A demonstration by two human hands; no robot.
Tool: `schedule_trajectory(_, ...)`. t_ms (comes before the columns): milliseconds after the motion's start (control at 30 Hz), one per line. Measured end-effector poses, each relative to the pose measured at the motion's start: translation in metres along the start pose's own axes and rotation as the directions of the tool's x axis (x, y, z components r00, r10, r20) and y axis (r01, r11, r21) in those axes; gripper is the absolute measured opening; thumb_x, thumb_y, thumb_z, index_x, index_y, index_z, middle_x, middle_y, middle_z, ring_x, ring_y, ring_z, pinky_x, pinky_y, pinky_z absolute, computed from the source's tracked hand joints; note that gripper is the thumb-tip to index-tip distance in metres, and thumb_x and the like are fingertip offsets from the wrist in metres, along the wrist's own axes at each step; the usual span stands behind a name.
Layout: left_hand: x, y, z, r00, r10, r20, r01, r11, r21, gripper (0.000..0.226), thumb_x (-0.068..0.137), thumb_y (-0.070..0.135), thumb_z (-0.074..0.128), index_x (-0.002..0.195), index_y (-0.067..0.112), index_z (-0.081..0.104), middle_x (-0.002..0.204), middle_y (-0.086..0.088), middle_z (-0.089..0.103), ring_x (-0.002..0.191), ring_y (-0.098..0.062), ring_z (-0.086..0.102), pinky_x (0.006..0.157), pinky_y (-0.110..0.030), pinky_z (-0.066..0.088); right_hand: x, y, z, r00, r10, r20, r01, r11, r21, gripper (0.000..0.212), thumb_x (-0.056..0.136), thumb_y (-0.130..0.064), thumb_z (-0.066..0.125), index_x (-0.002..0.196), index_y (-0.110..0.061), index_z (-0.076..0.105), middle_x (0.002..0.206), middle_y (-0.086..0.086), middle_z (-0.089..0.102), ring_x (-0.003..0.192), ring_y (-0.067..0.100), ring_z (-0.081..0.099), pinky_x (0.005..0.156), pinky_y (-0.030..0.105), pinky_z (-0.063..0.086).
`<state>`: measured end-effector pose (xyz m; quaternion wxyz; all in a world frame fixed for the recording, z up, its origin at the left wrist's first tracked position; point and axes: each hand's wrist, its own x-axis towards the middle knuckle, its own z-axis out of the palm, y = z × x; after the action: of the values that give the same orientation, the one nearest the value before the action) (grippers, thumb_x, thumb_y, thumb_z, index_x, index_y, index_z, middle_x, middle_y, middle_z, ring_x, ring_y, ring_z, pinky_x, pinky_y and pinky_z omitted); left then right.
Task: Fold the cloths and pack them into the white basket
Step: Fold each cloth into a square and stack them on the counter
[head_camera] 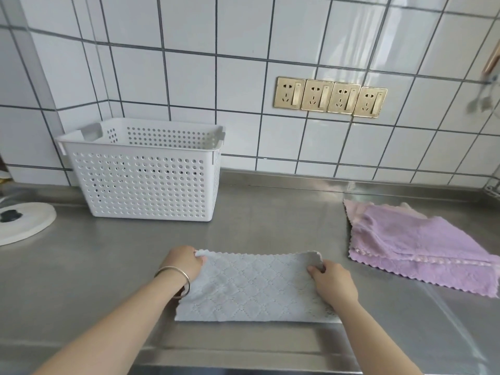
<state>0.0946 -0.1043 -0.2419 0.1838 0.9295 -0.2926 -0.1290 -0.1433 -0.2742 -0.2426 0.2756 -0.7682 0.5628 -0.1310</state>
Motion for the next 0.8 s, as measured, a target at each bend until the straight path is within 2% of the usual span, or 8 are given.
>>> schedule_trajectory(67,0.002,-0.001,-0.001,1.0,-0.015,-0.009,0.015,1.0,0.0,0.035,0.092,0.031,0.046,0.104,0.003,0.062,0.112,-0.017,0.065,0.105,-0.031,0.059,0.079,-0.031,0.044,0.001,-0.001,0.0,1.0,-0.002,0.001,0.002,1.0,-0.015,0.021,0.09,-0.038,0.051,0.077,-0.02,0.051,0.1,0.01,0.066,0.097,0.029,0.059,0.068,0.029,0.04)
schedule_trajectory(133,0.002,-0.001,-0.001,1.0,-0.011,-0.019,0.011,1.0,0.011,0.034,0.092,0.031,0.044,0.102,0.003,0.061,0.11,-0.017,0.066,0.103,-0.032,0.059,0.074,-0.03,0.041,0.001,-0.004,0.0,1.0,0.0,0.006,0.0,1.0,-0.028,0.021,0.09,-0.038,0.051,0.082,-0.019,0.054,0.103,0.011,0.066,0.098,0.029,0.059,0.07,0.029,0.04)
schedule_trajectory(233,-0.001,0.001,0.002,0.997,0.018,-0.069,-0.015,0.999,0.05,0.032,0.092,0.031,0.045,0.108,0.007,0.057,0.116,-0.013,0.063,0.107,-0.031,0.057,0.081,-0.03,0.043,0.0,-0.008,0.002,1.0,-0.001,-0.017,0.0,0.999,-0.05,0.026,0.089,-0.037,0.052,0.102,-0.015,0.057,0.109,0.011,0.065,0.102,0.03,0.059,0.073,0.031,0.042)
schedule_trajectory(333,-0.014,0.006,0.004,0.967,0.084,-0.24,-0.059,0.992,0.112,0.035,0.087,0.034,0.053,0.114,0.012,0.049,0.117,-0.011,0.057,0.106,-0.031,0.055,0.079,-0.035,0.046,-0.009,-0.007,-0.001,0.992,-0.039,-0.122,0.038,0.999,-0.013,0.043,0.087,-0.037,0.057,0.122,-0.015,0.044,0.122,0.008,0.056,0.11,0.03,0.055,0.08,0.033,0.042)
schedule_trajectory(400,-0.025,0.011,0.007,0.912,0.229,-0.34,-0.174,0.967,0.184,0.049,0.083,0.037,0.057,0.127,0.018,0.046,0.129,-0.007,0.048,0.117,-0.029,0.046,0.087,-0.038,0.044,-0.02,-0.002,-0.002,0.967,-0.134,-0.215,0.115,0.988,-0.1,0.052,0.088,-0.039,0.055,0.131,-0.015,0.038,0.13,0.006,0.047,0.117,0.028,0.047,0.088,0.037,0.041)
schedule_trajectory(500,-0.045,0.036,0.015,0.886,0.444,-0.129,-0.408,0.882,0.234,0.058,0.089,0.051,0.041,0.142,0.034,0.026,0.154,0.005,0.022,0.142,-0.021,0.017,0.111,-0.044,0.022,-0.039,0.004,0.001,0.947,-0.212,-0.243,0.139,0.949,-0.285,0.053,0.089,-0.037,0.049,0.136,-0.017,0.034,0.128,0.005,0.045,0.117,0.026,0.043,0.091,0.036,0.041)
schedule_trajectory(633,-0.069,0.062,0.036,0.821,0.501,0.274,-0.565,0.781,0.267,0.064,0.089,0.064,0.02,0.146,0.04,0.001,0.157,0.013,-0.008,0.145,-0.017,-0.017,0.116,-0.054,-0.01,-0.057,0.01,0.004,0.987,-0.062,-0.15,0.031,0.979,-0.203,0.062,0.085,-0.038,0.05,0.14,-0.018,0.029,0.135,0.004,0.041,0.123,0.025,0.039,0.096,0.038,0.038)
schedule_trajectory(800,-0.072,0.063,0.056,0.792,0.498,0.353,-0.601,0.735,0.313,0.074,0.083,0.072,0.02,0.145,0.04,-0.006,0.155,0.011,-0.02,0.141,-0.02,-0.028,0.113,-0.055,-0.017,-0.062,0.014,0.001,0.997,0.02,-0.074,-0.034,0.98,-0.194,0.056,0.086,-0.033,0.05,0.135,-0.012,0.033,0.132,0.008,0.044,0.119,0.027,0.047,0.092,0.036,0.041)
